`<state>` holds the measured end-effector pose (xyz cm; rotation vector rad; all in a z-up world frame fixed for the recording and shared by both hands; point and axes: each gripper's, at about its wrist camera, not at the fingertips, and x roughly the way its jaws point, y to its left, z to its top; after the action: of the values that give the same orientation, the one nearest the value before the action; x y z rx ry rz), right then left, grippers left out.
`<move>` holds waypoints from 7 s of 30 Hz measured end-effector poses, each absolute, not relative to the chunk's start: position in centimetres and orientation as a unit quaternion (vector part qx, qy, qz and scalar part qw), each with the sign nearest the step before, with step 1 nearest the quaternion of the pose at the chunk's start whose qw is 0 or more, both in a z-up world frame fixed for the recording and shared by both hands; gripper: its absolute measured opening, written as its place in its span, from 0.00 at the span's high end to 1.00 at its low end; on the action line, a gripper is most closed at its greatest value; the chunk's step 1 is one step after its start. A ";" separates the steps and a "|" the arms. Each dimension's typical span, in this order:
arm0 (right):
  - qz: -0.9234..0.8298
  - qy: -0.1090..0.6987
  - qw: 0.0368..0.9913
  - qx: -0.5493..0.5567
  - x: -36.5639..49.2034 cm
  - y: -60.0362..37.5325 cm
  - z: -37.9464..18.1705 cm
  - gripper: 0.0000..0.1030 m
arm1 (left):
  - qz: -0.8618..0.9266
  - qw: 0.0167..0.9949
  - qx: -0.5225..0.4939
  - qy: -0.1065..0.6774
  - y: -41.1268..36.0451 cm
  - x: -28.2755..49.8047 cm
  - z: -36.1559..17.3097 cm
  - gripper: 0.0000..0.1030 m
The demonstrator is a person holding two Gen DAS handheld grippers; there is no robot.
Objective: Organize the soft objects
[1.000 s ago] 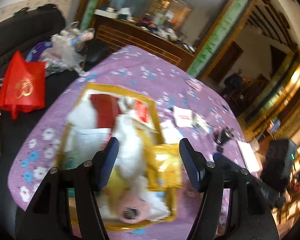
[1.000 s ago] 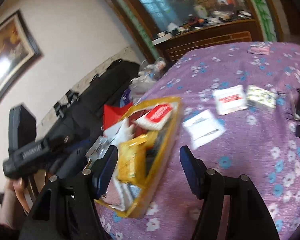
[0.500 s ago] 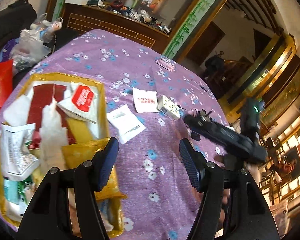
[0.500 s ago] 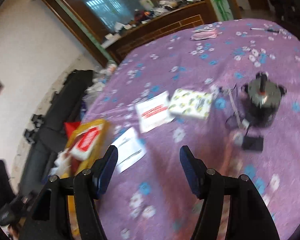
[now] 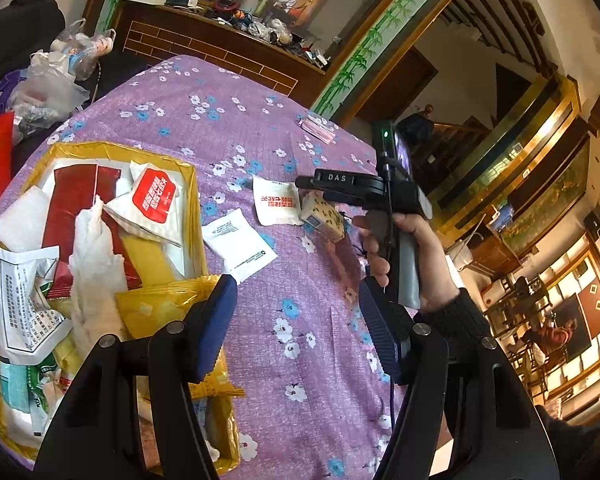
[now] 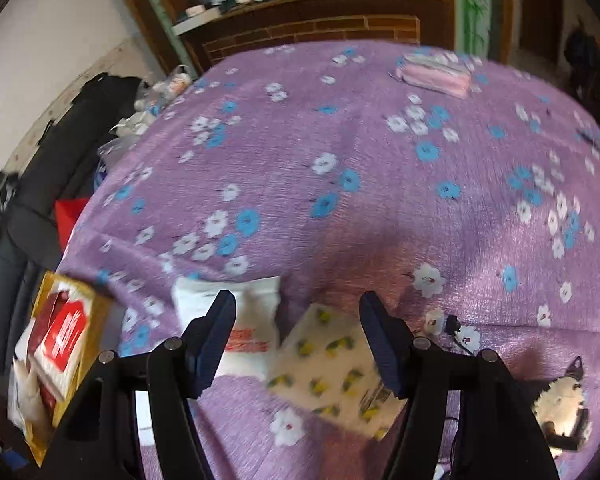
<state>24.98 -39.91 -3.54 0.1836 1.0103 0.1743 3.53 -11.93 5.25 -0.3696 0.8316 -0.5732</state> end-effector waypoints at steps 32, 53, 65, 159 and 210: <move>0.239 0.481 0.829 0.157 12.2 -44.0 -6.2 0.33 | -0.258 0.850 -0.130 0.440 -16.3 4.4 4.6 0.38; 0.203 0.467 0.853 0.112 9.4 -43.5 -6.1 0.52 | -0.179 0.850 0.038 0.495 -28.1 24.0 1.9 0.38; 0.218 0.474 0.845 0.119 10.1 -43.0 -6.3 0.57 | -0.252 0.758 0.010 0.601 -28.7 27.1 -2.6 0.39; 0.181 0.355 0.902 0.165 3.7 -31.1 3.7 0.54 | -0.194 0.857 -0.308 0.365 2.4 3.5 7.3 0.95; 0.223 0.360 0.897 0.131 -2.9 -24.5 2.1 0.42 | -0.024 0.942 -0.096 0.319 -2.6 -5.5 6.0 0.32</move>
<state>-2.92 -24.50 2.14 0.2711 0.7458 0.4612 -5.52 -2.62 5.96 -0.1965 0.6508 -0.0485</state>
